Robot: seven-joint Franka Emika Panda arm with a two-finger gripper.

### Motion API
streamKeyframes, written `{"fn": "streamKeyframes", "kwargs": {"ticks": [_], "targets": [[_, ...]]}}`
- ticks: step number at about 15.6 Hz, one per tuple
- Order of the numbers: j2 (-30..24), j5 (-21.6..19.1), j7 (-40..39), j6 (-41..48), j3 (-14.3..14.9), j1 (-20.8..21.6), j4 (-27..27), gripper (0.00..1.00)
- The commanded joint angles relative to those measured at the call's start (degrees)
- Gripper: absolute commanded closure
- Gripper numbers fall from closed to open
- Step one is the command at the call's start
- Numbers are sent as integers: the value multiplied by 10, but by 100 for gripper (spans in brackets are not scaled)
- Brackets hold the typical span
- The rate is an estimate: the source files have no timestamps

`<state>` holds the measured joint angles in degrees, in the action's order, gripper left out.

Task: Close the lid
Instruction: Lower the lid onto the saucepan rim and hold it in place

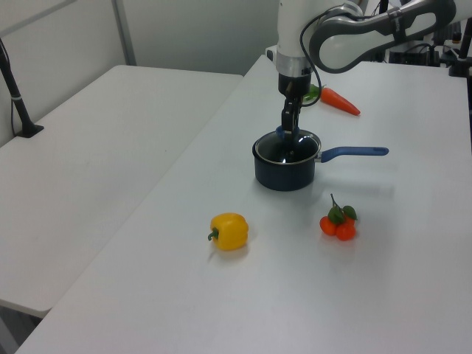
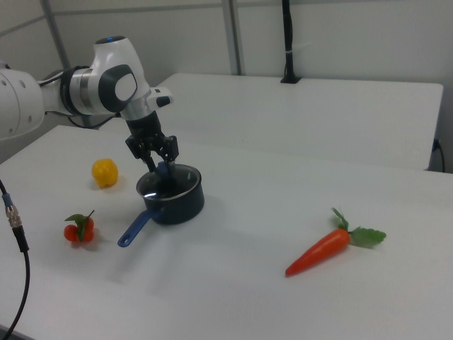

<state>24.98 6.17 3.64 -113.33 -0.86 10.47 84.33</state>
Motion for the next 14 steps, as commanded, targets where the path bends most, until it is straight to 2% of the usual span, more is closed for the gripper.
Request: {"fn": "streamKeyframes", "kwargs": {"ticks": [1, 14], "targets": [[-15, 13, 15, -15, 6, 8, 16, 57], [-10, 12, 16, -35, 5, 8, 19, 57]]}}
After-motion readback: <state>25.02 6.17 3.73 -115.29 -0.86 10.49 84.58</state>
